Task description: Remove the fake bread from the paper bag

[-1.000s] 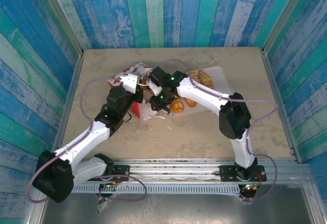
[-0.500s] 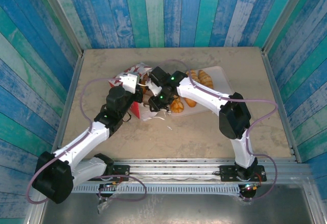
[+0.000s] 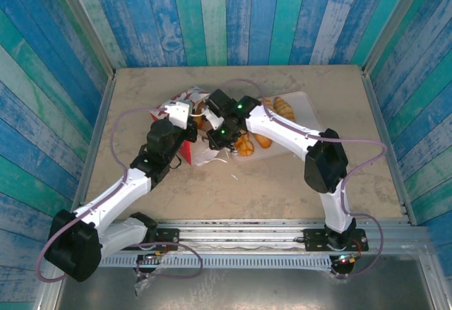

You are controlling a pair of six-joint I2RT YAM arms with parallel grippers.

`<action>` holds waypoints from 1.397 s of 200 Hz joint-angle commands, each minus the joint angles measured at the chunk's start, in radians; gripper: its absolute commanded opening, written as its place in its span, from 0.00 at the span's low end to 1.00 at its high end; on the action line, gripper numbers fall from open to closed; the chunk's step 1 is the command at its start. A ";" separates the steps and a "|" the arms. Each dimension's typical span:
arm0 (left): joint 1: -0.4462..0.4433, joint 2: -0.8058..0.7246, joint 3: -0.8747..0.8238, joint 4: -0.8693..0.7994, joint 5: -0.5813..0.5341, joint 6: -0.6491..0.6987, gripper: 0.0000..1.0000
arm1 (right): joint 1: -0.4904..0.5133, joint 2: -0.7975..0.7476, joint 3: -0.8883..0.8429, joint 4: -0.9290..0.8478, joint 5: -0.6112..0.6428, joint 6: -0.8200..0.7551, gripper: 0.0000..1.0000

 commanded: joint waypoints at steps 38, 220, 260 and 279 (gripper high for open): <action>-0.002 -0.011 0.035 0.013 -0.048 -0.031 0.02 | 0.003 -0.177 -0.067 0.007 0.074 0.106 0.25; -0.002 0.043 0.069 0.007 -0.123 -0.068 0.01 | -0.324 -0.820 -0.795 0.569 -0.513 0.424 0.29; -0.003 0.048 0.075 0.008 -0.113 -0.068 0.01 | -0.528 -1.018 -0.919 0.557 -0.500 0.477 0.30; -0.003 0.045 0.074 0.007 -0.113 -0.070 0.01 | -0.659 -1.089 -0.967 0.554 -0.510 0.493 0.31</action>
